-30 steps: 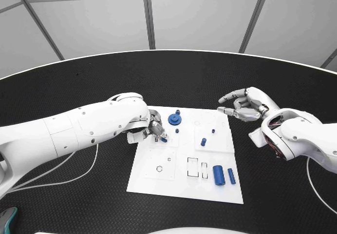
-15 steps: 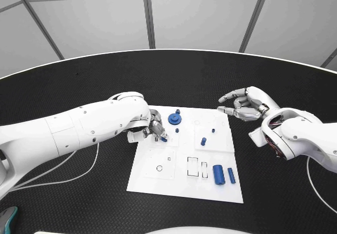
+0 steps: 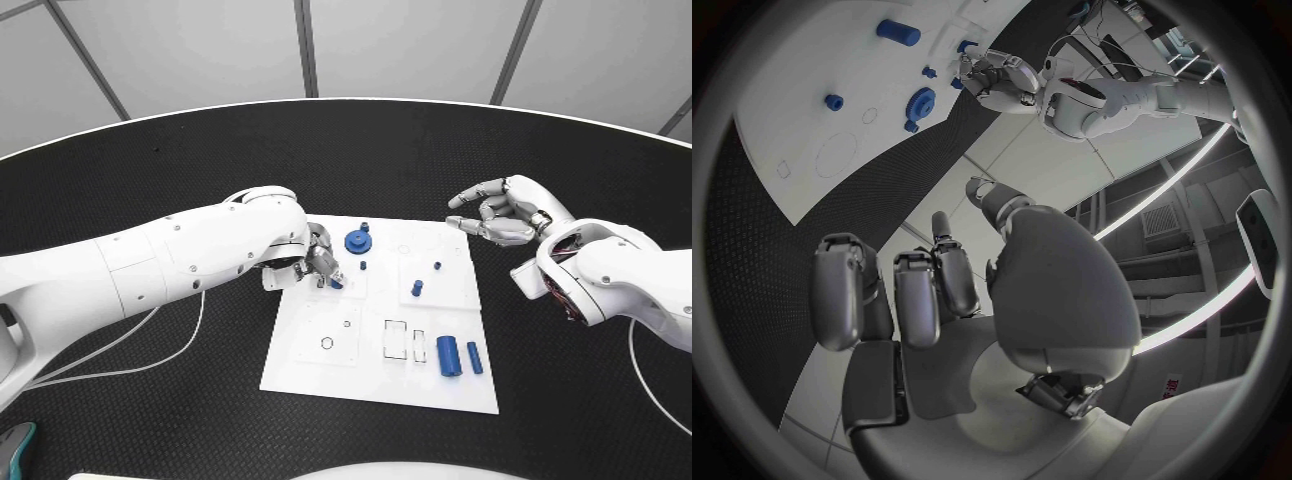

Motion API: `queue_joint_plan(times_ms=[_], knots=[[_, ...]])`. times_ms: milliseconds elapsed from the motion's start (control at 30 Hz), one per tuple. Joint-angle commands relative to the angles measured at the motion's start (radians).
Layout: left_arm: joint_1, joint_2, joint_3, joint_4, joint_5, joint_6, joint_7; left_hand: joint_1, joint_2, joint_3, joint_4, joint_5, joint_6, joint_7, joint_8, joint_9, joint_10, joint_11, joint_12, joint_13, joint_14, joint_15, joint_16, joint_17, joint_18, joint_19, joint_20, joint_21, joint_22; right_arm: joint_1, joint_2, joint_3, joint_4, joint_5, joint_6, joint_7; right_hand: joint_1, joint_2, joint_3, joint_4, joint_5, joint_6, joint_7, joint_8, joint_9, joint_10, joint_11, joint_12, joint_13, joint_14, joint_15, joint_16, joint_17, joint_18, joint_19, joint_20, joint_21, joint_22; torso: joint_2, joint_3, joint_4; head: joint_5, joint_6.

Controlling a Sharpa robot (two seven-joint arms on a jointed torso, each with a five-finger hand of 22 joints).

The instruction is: Assemble the parts on the task board

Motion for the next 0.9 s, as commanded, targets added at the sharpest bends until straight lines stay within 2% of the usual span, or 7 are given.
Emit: queue_joint_plan(times_ms=[33, 533, 700, 900], knots=[[0.0, 0.001, 0.0, -0.001, 0.0, 0.0, -0.003, -0.008, 0.003, 0.135, -0.129, 0.002, 0.006, -0.009, 0.003, -0.001, 0.008, -0.001, 0.005, 0.003, 0.082, -0.008, 0.003, 0.172, -0.012, -0.001, -0.006, 0.004, 0.0, 0.0, 0.0, 0.0, 0.0, 0.0, 0.0, 0.0, 0.002, 0.001, 0.002, 0.006, 0.004, 0.0, 0.0, 0.005, -0.001, 0.006, -0.001, 0.006, 0.097, 0.086, -0.005, -0.006, 0.184, 0.006, 0.025, -0.006, -0.003, 0.072, 0.001, 0.0006, -0.0004, 0.0, -0.001], [-0.002, 0.011, 0.0, -0.011, 0.0, 0.005, -0.006, -0.039, 0.014, 0.125, -0.111, -0.008, 0.018, -0.018, 0.015, 0.005, 0.022, -0.007, 0.02, 0.019, 0.082, -0.014, 0.004, 0.173, -0.013, 0.002, -0.01, 0.006, 0.006, 0.0, 0.0, 0.0, 0.001, 0.0, 0.001, 0.001, 0.004, 0.001, 0.004, 0.007, 0.006, -0.002, 0.0, 0.01, -0.002, 0.008, -0.001, 0.007, 0.098, 0.086, -0.005, -0.006, 0.184, 0.006, 0.026, -0.006, -0.005, 0.071, -0.001, 0.0004, 0.001, -0.004, -0.004], [-0.003, 0.014, 0.0, -0.018, 0.001, 0.005, -0.007, -0.075, 0.016, 0.076, -0.081, -0.013, 0.031, -0.029, 0.025, 0.013, 0.028, -0.016, 0.029, 0.026, 0.082, -0.021, 0.004, 0.173, -0.014, 0.005, -0.016, 0.008, 0.012, 0.0, -0.001, 0.0, 0.002, 0.0, 0.001, 0.001, 0.004, 0.001, 0.004, 0.007, 0.006, -0.002, 0.0, 0.01, -0.002, 0.008, -0.001, 0.007, 0.098, 0.086, -0.005, -0.006, 0.184, 0.006, 0.026, -0.006, -0.005, 0.071, -0.002, 0.0, 0.0002, -0.007, -0.005], [-0.004, 0.017, 0.0, -0.025, 0.001, 0.005, -0.007, -0.111, 0.007, 0.0, -0.04, -0.014, 0.041, -0.036, 0.024, 0.015, 0.027, -0.022, 0.032, 0.027, 0.082, -0.026, 0.004, 0.171, -0.014, 0.006, -0.022, 0.007, 0.013, 0.0, -0.002, 0.0, 0.002, 0.0, 0.001, 0.001, 0.003, 0.0, 0.004, 0.007, 0.006, -0.002, 0.0, 0.01, -0.003, 0.007, -0.001, 0.006, 0.097, 0.086, -0.005, -0.007, 0.182, 0.006, 0.025, -0.006, -0.006, 0.07, -0.002, -0.001, 0.0003, -0.008, -0.005]])
